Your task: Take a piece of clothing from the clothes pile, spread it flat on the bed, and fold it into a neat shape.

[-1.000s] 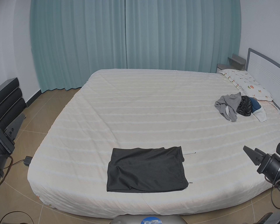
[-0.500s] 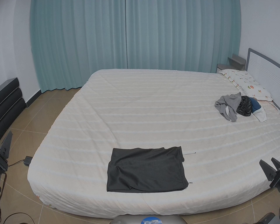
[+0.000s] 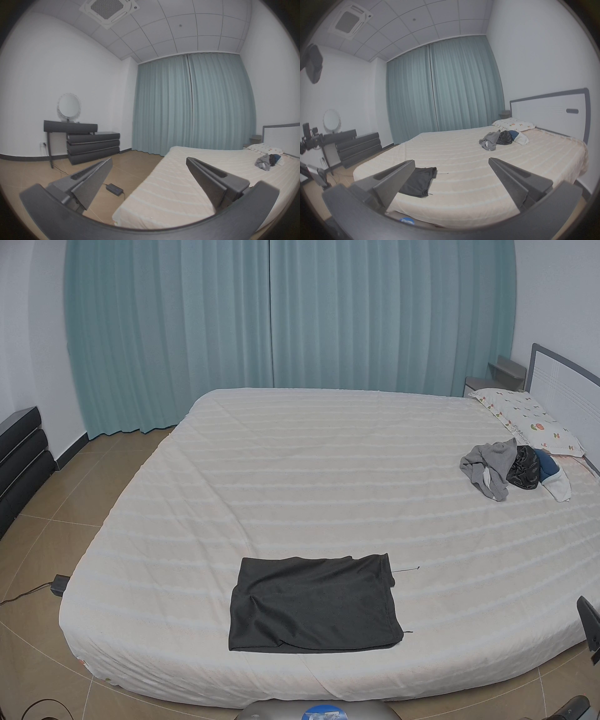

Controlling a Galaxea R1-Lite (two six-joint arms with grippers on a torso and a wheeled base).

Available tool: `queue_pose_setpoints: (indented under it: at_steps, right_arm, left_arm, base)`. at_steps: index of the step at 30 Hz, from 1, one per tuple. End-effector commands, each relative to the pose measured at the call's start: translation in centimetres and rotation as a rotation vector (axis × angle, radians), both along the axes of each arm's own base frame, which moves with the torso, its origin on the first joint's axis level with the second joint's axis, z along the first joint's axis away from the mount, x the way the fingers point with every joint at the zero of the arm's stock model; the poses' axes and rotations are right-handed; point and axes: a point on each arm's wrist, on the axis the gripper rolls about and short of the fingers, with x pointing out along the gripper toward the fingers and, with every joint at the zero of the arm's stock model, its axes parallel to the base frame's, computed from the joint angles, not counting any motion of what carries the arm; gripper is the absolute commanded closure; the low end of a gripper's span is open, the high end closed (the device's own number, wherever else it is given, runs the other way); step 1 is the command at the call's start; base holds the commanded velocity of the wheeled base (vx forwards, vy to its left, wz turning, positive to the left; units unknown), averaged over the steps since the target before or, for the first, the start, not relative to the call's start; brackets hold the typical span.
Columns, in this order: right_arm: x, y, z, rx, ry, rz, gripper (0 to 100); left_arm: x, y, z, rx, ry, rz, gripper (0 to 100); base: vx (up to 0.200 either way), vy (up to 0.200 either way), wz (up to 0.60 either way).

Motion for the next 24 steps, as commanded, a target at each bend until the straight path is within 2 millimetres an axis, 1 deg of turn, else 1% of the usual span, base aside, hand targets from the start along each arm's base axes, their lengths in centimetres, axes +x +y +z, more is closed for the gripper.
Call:
queue_pose_setpoints:
  at_steps: [1, 7, 9, 11, 13, 20, 24]
  right_arm:
    - [-1.8, -0.1, -0.1, -0.068, -0.077, 0.012, 0]
    - [-3.0, -0.2, -0.3, -0.104, -0.064, 0.015, 0]
    - [-3.2, -0.2, -0.4, -0.109, -0.060, 0.014, 0]
    - [-3.9, -0.2, -0.9, -0.119, -0.049, 0.014, 0]
    - [-4.3, -0.3, -1.3, -0.120, -0.049, 0.014, 0]
    - [-4.9, -0.1, -1.7, -0.160, -0.079, -0.022, 0]
    - [-5.4, 0.0, -2.7, -0.182, -0.111, -0.030, 0]
  left_arm:
    - [-2.7, 0.2, -0.6, 0.023, -0.092, 0.092, 0]
    - [-3.8, -0.1, -1.3, 0.044, -0.100, 0.181, 0]
    - [-4.0, -0.1, -1.5, 0.046, -0.107, 0.179, 0]
    - [-4.5, -0.2, -1.8, 0.049, -0.121, 0.181, 0]
    - [-4.6, -0.2, -2.1, 0.050, -0.117, 0.182, 0]
    - [-4.9, -0.1, -2.4, 0.044, -0.138, 0.159, 0]
    - [-5.0, -0.1, -3.7, 0.059, -0.149, 0.107, 0]
  base:
    - [0.000, 0.000, 0.00]
    - [0.000, 0.000, 0.00]
    - [0.000, 0.000, 0.00]
    - [0.000, 0.000, 0.00]
    - [0.000, 0.000, 0.00]
    - [0.000, 0.000, 0.00]
    - [0.000, 0.000, 0.00]
